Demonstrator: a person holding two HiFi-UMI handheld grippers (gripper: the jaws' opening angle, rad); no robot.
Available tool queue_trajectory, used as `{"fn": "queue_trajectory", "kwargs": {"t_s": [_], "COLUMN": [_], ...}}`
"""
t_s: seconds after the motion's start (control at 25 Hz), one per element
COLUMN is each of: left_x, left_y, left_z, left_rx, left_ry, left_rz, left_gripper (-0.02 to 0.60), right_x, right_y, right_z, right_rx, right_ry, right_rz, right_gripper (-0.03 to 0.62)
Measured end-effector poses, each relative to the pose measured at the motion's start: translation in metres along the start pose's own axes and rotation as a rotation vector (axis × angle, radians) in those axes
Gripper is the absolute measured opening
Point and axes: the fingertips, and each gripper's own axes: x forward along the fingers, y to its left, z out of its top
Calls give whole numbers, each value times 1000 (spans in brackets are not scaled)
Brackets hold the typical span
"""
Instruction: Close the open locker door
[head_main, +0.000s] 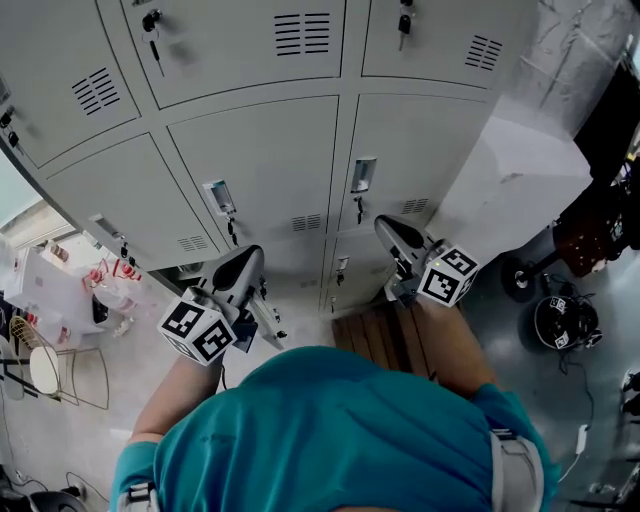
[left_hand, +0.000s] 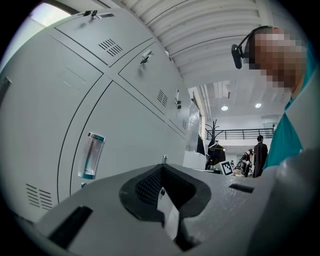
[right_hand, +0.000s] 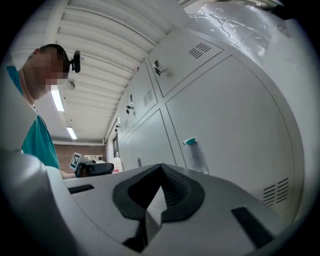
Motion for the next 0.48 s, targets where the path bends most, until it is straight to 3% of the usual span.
{"fn": "queue_trajectory", "kwargs": {"t_s": [0.16,0.48], "left_x": [-3,-2], "left_y": [5,-4], "left_z": [4,4], "left_rx": [-32,-6], "left_ry": [-27,-32], "left_rz": [15,0], "left_gripper": [3,3], "right_x": [-10,-23], "right_y": [22,26], "right_z": [1,-10], "right_rx": [-3,-38], "right_ry": [7,65], "right_rz": [79,88], "right_gripper": [0,0]}}
